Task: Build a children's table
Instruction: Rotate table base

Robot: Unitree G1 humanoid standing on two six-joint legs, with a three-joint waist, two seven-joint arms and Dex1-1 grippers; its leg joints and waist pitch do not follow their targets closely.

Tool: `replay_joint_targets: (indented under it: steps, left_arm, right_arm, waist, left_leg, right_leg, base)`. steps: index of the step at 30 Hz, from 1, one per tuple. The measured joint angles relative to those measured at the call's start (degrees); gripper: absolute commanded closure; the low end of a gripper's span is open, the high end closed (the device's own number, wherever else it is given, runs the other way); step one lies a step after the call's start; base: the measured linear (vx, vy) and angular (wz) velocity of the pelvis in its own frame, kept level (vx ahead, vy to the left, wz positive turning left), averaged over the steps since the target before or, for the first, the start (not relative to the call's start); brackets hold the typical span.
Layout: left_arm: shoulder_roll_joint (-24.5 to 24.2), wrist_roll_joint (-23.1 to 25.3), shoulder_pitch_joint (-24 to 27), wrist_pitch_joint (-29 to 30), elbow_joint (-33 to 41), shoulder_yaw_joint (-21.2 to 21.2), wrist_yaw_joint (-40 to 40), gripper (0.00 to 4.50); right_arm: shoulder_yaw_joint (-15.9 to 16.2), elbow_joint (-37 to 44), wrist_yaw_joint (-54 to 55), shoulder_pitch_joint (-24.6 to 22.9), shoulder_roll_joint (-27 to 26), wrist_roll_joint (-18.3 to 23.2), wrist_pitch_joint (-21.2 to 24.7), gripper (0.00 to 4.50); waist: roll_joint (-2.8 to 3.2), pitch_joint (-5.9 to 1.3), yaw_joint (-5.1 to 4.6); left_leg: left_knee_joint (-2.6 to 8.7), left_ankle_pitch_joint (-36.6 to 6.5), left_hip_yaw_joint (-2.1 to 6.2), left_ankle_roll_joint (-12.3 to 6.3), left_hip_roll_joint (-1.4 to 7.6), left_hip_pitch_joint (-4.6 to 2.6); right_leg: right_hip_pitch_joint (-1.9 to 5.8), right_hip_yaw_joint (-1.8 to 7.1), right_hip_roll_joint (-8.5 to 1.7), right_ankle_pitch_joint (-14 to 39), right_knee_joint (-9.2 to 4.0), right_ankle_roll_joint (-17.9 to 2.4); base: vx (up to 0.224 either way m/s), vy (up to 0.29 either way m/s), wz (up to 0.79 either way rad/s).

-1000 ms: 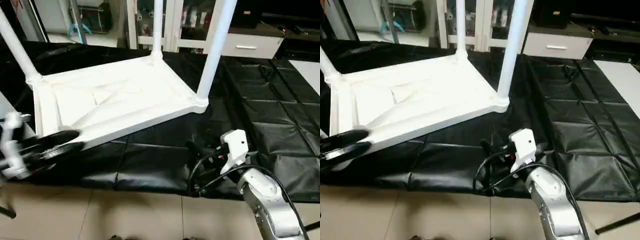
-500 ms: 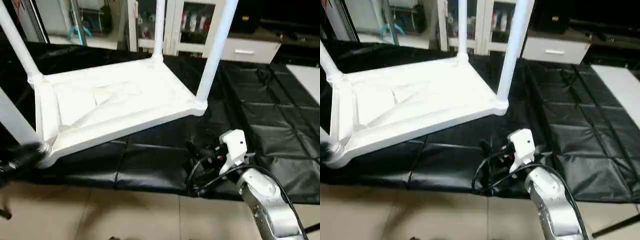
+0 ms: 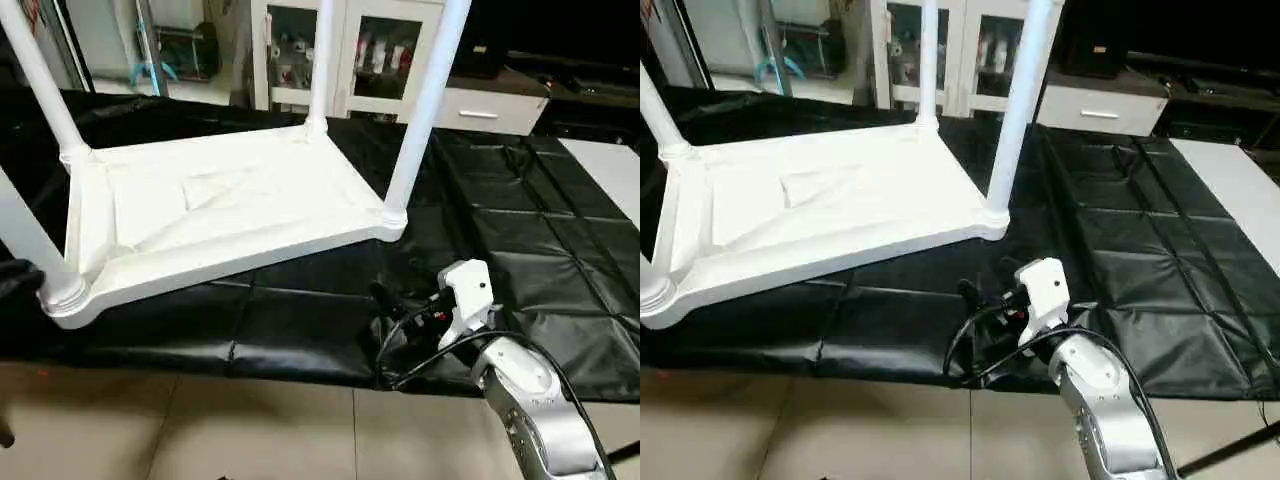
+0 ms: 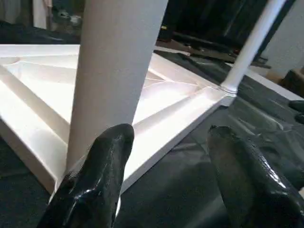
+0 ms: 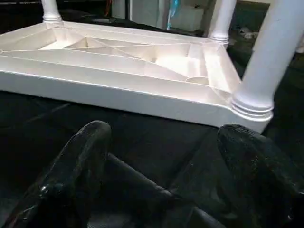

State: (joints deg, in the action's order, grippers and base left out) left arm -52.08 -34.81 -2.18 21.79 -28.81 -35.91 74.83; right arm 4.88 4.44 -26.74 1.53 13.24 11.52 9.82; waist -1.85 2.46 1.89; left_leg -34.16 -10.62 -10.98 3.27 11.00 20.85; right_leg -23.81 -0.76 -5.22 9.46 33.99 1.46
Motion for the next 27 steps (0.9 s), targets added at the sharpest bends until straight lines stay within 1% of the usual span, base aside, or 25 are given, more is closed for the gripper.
replay_joint_targets:
  steps: [4, 6, 10, 12, 15, 17, 21, 23, 26, 27]
  left_arm:
    - [-1.52, 0.05, 2.02, 0.1, -1.26, -0.14, 1.38, 1.57]
    - [-1.57, 0.34, 2.04, -1.1, -2.42, -0.42, 1.41, 1.57]
    - [-2.24, 1.26, 0.12, -4.66, -7.16, -0.52, 1.17, 1.57]
    - [-2.82, 1.4, -0.41, -5.62, -7.94, -0.88, 1.14, 1.57]
    - [-3.13, 1.87, -3.39, -7.29, -9.22, -0.88, 0.94, 1.57]
    - [-3.13, 1.96, -5.47, -8.15, -9.76, -0.76, 0.85, 1.57]
    - [-2.33, 2.0, -9.48, -8.48, -10.41, 1.49, 1.27, 1.57]
    - [-1.31, 2.0, -11.36, -8.29, -10.5, 2.73, 1.88, 1.57]
    - [1.36, 2.2, -14.9, -8.39, -10.54, 5.8, 2.88, 1.57]
    - [2.23, 2.54, -15.86, -8.46, -10.54, 6.83, 3.22, 1.57]
  right_arm:
    - [-0.05, -0.08, -0.04, -0.16, 0.34, -0.01, -0.46, 0.6]
    - [0.0, -0.13, -0.04, -0.16, 0.27, -0.06, -0.46, 0.6]
    - [0.09, -0.43, -0.09, -0.09, 0.23, -0.15, -0.63, 0.6]
    - [0.11, -0.64, -0.1, 0.19, 0.2, -0.15, -0.66, 0.6]
    - [0.14, -1.17, -0.12, 0.34, 0.11, -0.15, -1.21, 0.6]
    - [0.18, -1.18, -0.13, 0.35, -0.05, -0.15, -1.32, 0.6]
    - [0.28, -1.22, -0.13, 0.34, -0.16, -0.16, -1.44, 0.6]
    - [0.28, -1.26, -0.14, 0.33, -0.09, -0.16, -1.47, 0.6]
    - [0.52, -1.36, -0.4, 0.37, -0.15, -0.16, -1.48, 0.6]
    - [0.66, -1.37, -0.68, 0.39, -0.19, -0.16, -1.48, 0.6]
  waist:
    - [-0.04, -0.02, -0.07]
    - [-0.27, -0.02, -0.06]
    - [-0.65, 0.09, 0.09]
    - [-0.76, 0.13, 0.13]
    - [-0.83, 0.17, 0.33]
    - [-0.83, 0.17, 0.29]
    - [-0.86, 0.17, 0.24]
    - [-0.94, 0.18, 0.49]
    - [-0.97, 0.19, 1.37]
    - [-0.97, 0.19, 1.52]
  left_leg:
    - [0.0, 0.0, 0.04, 0.0, -0.02, 0.01]
    - [0.0, 0.0, 0.08, 0.0, -0.01, 0.01]
    - [0.0, 0.0, 0.26, 0.0, -0.04, -0.12]
    - [0.0, 0.0, 0.29, 0.0, -0.05, -0.16]
    - [0.0, 0.0, 0.31, 0.0, -0.08, -0.15]
    - [0.0, 0.0, 0.31, 0.0, -0.11, -0.15]
    - [0.0, 0.0, 0.3, 0.0, -0.12, -0.17]
    - [0.0, 0.0, 0.31, 0.0, -0.12, -0.17]
    - [0.0, 0.0, 0.31, 0.0, -0.15, -0.15]
    - [0.0, 0.0, 0.3, 0.0, -0.16, -0.15]
  right_leg:
    - [-0.03, 0.0, 0.0, 0.0, -0.02, 0.0]
    - [-0.08, -0.03, 0.01, 0.0, -0.01, 0.0]
    - [-0.15, -0.08, 0.05, 0.01, -0.11, 0.01]
    - [-0.1, -0.08, 0.06, 0.01, -0.22, 0.0]
    - [0.0, -0.08, 0.06, 0.01, -0.44, 0.0]
    - [0.04, -0.07, 0.05, 0.01, -0.53, 0.0]
    - [0.04, -0.06, 0.04, 0.0, -0.57, -0.01]
    - [0.06, -0.06, 0.04, 0.0, -0.57, -0.01]
    - [0.12, -0.04, 0.02, 0.0, -0.57, -0.01]
    - [0.14, -0.04, 0.02, 0.0, -0.57, -0.01]
  base:
    - [0.0, 0.0, 0.0]
    - [0.0, 0.0, 0.0]
    - [0.0, 0.0, 0.0]
    - [0.0, 0.0, 0.0]
    - [0.0, 0.0, 0.0]
    - [0.0, 0.0, 0.0]
    - [0.0, 0.0, 0.0]
    - [0.0, 0.0, 0.0]
    - [0.0, 0.0, 0.0]
    - [0.0, 0.0, 0.0]
